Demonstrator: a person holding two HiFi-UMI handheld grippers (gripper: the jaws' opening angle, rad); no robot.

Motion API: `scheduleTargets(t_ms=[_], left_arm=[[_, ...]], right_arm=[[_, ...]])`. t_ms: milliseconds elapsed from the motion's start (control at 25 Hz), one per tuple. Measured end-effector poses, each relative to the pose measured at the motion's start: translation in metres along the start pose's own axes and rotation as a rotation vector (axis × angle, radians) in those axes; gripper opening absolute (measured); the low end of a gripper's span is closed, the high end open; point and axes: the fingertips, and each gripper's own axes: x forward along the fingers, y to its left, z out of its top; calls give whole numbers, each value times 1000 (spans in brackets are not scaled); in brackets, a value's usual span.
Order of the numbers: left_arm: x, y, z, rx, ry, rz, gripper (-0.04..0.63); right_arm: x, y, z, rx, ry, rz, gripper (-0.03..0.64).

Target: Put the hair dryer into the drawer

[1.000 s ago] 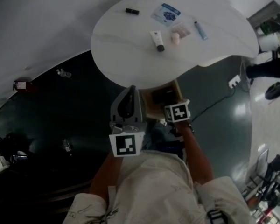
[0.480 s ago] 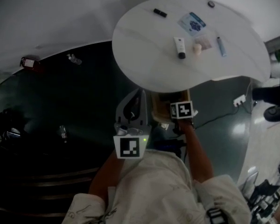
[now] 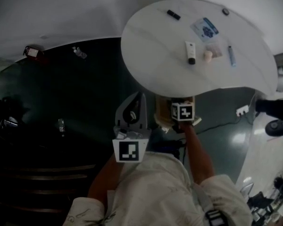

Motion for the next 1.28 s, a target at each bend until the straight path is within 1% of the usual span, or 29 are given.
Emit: scheduleTargets(t_ms=[80, 200, 280, 400, 520, 680, 800, 1080, 1280], left_arm=[[-2, 1, -3, -2, 11, 13, 2], [-3, 4, -6, -7, 14, 36, 2], [-3, 5, -8, 5, 14, 45, 2], [-3, 4, -14, 13, 22, 56, 2], [-3, 1, -20, 10, 43, 63, 2], [-1, -1, -28, 26, 69, 68, 2], [0, -3, -29, 38, 59, 73, 2], [2, -7, -33, 50, 58, 86, 2], [6, -13, -42, 44, 69, 80, 2]], right_arm=[[6, -2, 3, -16, -14, 6, 268], [13, -5, 5, -6, -16, 16, 268], [15, -10, 8, -13, -29, -2, 268], [23, -10, 16, -30, -80, 7, 268], [32, -13, 16, -18, -122, 13, 268], [37, -18, 20, 3, -171, -10, 268], [43, -24, 23, 14, -198, -21, 268], [63, -27, 15, -3, -205, -11, 268], [78, -30, 15, 49, -189, 26, 268]])
